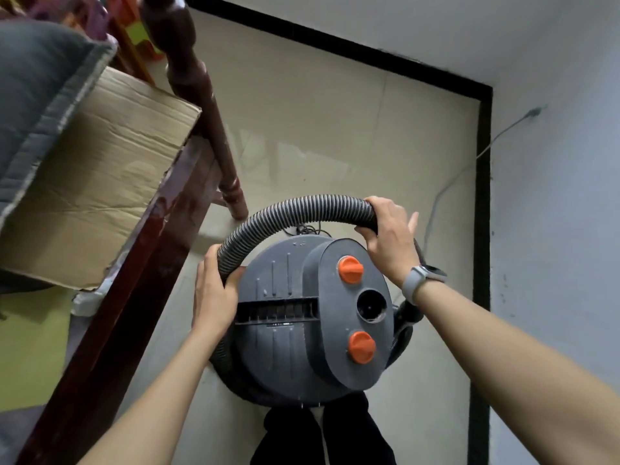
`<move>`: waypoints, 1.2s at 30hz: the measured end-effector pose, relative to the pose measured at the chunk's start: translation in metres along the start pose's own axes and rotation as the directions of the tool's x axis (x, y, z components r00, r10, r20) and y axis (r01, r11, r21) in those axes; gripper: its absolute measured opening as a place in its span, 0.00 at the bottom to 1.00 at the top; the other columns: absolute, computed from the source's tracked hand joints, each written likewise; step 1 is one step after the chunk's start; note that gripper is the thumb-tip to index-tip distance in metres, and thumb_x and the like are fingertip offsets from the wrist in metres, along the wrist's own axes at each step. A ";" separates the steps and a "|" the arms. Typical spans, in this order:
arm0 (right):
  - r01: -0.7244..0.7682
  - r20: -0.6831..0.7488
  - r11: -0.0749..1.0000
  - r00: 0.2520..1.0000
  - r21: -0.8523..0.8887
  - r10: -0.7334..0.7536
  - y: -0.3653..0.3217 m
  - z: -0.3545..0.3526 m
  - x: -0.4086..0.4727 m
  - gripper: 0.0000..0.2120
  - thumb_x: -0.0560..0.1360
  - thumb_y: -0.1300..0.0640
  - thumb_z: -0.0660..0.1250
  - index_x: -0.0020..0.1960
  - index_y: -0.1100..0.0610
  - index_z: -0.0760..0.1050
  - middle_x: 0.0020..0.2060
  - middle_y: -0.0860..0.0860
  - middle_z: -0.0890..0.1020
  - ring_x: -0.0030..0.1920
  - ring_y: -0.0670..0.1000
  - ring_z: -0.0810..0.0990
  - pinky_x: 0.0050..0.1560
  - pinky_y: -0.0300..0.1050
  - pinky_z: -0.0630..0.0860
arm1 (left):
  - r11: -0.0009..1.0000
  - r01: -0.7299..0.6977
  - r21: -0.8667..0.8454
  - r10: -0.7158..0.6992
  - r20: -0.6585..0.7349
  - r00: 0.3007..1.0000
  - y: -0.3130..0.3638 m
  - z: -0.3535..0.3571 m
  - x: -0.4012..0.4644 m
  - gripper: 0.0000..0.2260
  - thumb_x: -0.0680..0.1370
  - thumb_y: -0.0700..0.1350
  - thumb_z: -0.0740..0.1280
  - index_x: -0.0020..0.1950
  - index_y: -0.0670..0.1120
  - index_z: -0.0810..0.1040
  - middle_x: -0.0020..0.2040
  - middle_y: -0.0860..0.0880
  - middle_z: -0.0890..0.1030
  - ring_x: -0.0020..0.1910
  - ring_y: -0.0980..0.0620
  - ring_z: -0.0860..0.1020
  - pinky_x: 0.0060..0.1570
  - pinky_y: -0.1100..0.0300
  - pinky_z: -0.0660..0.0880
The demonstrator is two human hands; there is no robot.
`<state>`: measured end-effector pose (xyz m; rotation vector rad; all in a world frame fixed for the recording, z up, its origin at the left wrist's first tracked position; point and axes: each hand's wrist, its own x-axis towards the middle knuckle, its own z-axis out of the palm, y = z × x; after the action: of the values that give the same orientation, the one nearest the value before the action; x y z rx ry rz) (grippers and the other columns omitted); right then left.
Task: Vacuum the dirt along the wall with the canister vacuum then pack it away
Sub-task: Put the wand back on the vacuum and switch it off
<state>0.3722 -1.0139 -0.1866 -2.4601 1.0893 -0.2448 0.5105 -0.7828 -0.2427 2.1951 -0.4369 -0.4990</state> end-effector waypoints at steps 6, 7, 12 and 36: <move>-0.074 0.185 0.991 0.978 -0.115 0.094 -0.008 0.048 0.059 0.18 0.76 0.59 0.63 0.65 0.55 0.67 0.62 0.54 0.71 0.65 0.59 0.67 0.67 0.73 0.48 | 0.992 0.125 0.005 -0.124 -0.051 0.991 -0.022 0.017 0.042 0.20 0.78 0.45 0.66 0.69 0.47 0.67 0.59 0.43 0.74 0.59 0.43 0.71 0.49 0.62 0.61; -0.076 0.215 0.986 0.971 -0.147 0.107 -0.010 0.056 0.066 0.17 0.76 0.58 0.63 0.64 0.55 0.67 0.62 0.55 0.71 0.65 0.59 0.67 0.67 0.73 0.49 | 0.989 0.146 -0.003 -0.145 -0.043 0.988 -0.026 0.019 0.048 0.20 0.77 0.46 0.66 0.68 0.47 0.68 0.58 0.44 0.75 0.58 0.44 0.72 0.49 0.62 0.62; 0.009 0.281 0.936 0.955 -0.353 0.097 -0.022 0.085 0.082 0.28 0.73 0.51 0.63 0.71 0.54 0.60 0.65 0.58 0.68 0.68 0.60 0.64 0.69 0.69 0.48 | 0.976 0.205 -0.071 -0.204 0.028 0.979 -0.045 0.022 0.071 0.16 0.76 0.46 0.68 0.63 0.48 0.72 0.48 0.53 0.76 0.49 0.51 0.74 0.47 0.61 0.66; 0.738 0.871 0.665 0.397 -0.116 -0.289 -0.123 0.197 0.051 0.22 0.76 0.41 0.62 0.68 0.43 0.67 0.63 0.51 0.67 0.65 0.56 0.63 0.62 0.77 0.53 | 0.838 0.502 -0.212 -0.511 0.019 0.860 -0.092 0.014 -0.043 0.19 0.79 0.46 0.63 0.69 0.45 0.70 0.67 0.48 0.67 0.68 0.51 0.66 0.65 0.63 0.61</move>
<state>0.5528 -0.9162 -0.3062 -2.7530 -0.1401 1.0479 0.4796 -0.7167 -0.3145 2.0948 0.2312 -0.7469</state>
